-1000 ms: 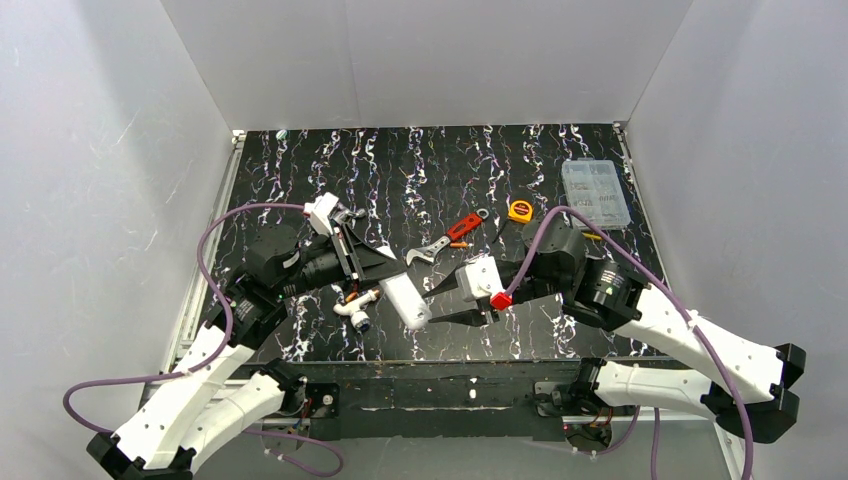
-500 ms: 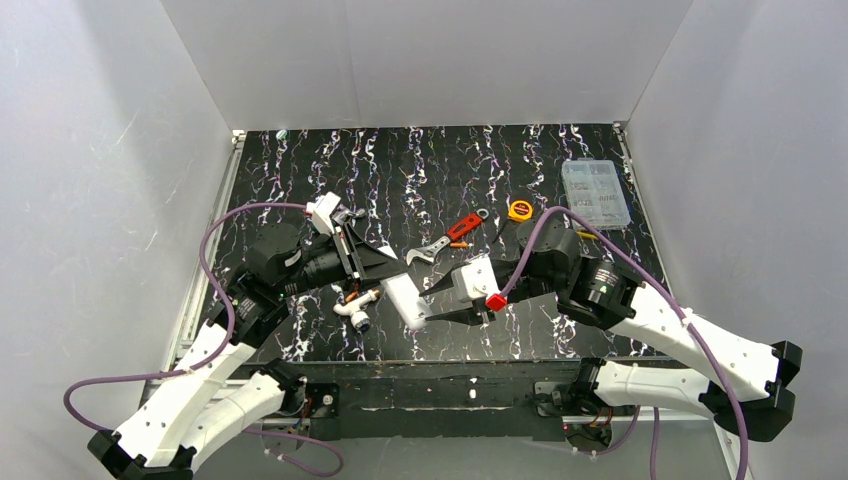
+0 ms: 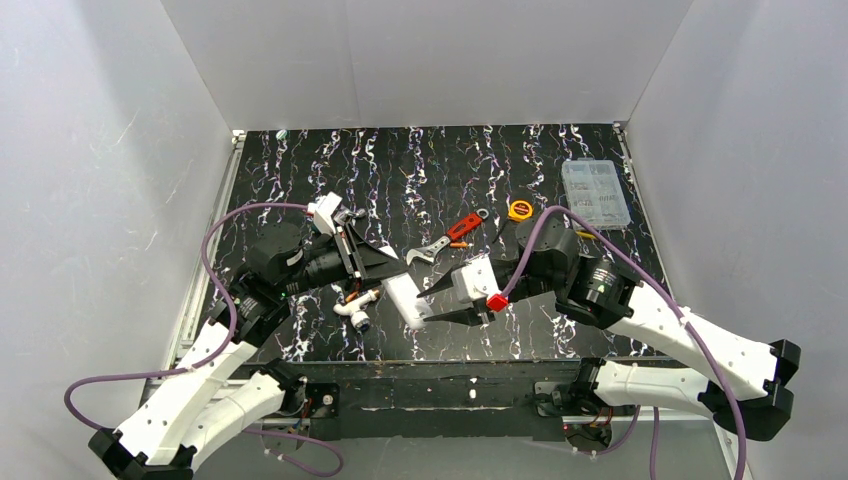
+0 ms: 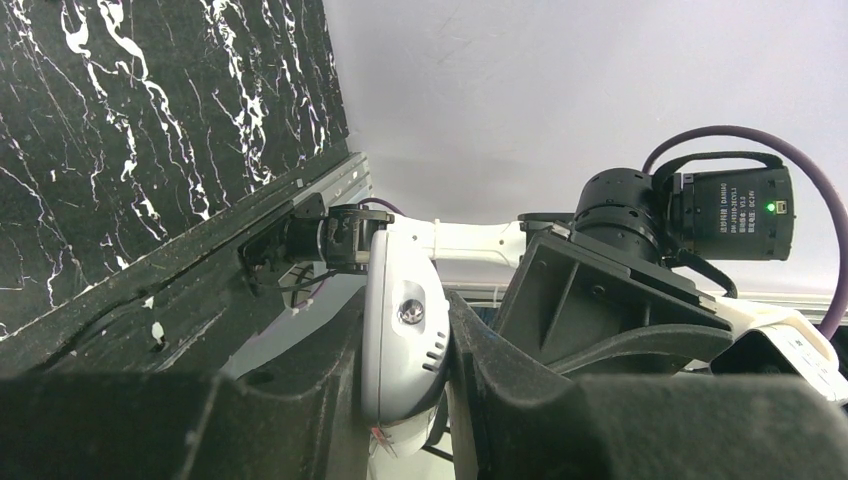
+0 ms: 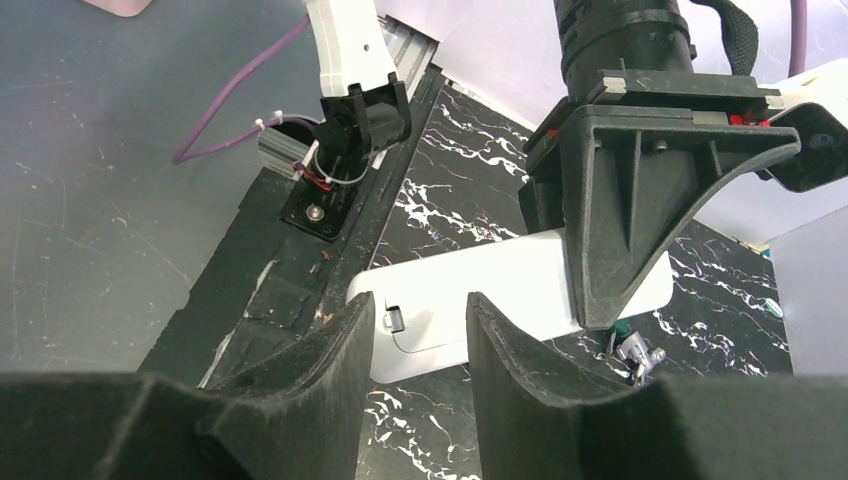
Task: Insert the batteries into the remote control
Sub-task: Remove the battery cover from the remote control.
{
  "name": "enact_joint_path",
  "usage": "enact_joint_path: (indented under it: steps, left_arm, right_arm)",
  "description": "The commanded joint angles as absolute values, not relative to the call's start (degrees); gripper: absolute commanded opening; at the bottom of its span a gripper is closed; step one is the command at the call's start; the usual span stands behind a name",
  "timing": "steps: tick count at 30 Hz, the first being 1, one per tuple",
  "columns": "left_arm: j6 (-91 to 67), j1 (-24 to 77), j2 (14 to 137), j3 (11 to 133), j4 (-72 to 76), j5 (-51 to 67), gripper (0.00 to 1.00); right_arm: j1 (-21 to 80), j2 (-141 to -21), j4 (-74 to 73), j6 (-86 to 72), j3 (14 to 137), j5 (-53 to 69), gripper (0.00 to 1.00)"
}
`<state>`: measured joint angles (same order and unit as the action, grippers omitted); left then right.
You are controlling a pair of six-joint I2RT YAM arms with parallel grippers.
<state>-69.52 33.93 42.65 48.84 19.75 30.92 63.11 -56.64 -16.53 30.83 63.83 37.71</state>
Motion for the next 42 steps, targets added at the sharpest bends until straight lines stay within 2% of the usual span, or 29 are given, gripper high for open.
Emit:
enact_joint_path:
  steps: [1,23,42]
  left_arm:
    - [-69.80,33.93,42.20,48.85,23.61,33.28,0.00]
    - [-69.96,33.93,42.28,49.29,23.70,33.52,0.00]
    - [-70.15,33.93,42.02,49.47,24.06,34.07,0.00]
  right_arm:
    - [63.02,-56.93,-14.19,30.76,63.81,39.19,0.46]
    - [63.07,-57.83,-19.07,34.09,64.60,35.72,0.45]
    - [63.08,-57.12,-16.04,34.94,63.20,31.30,0.44]
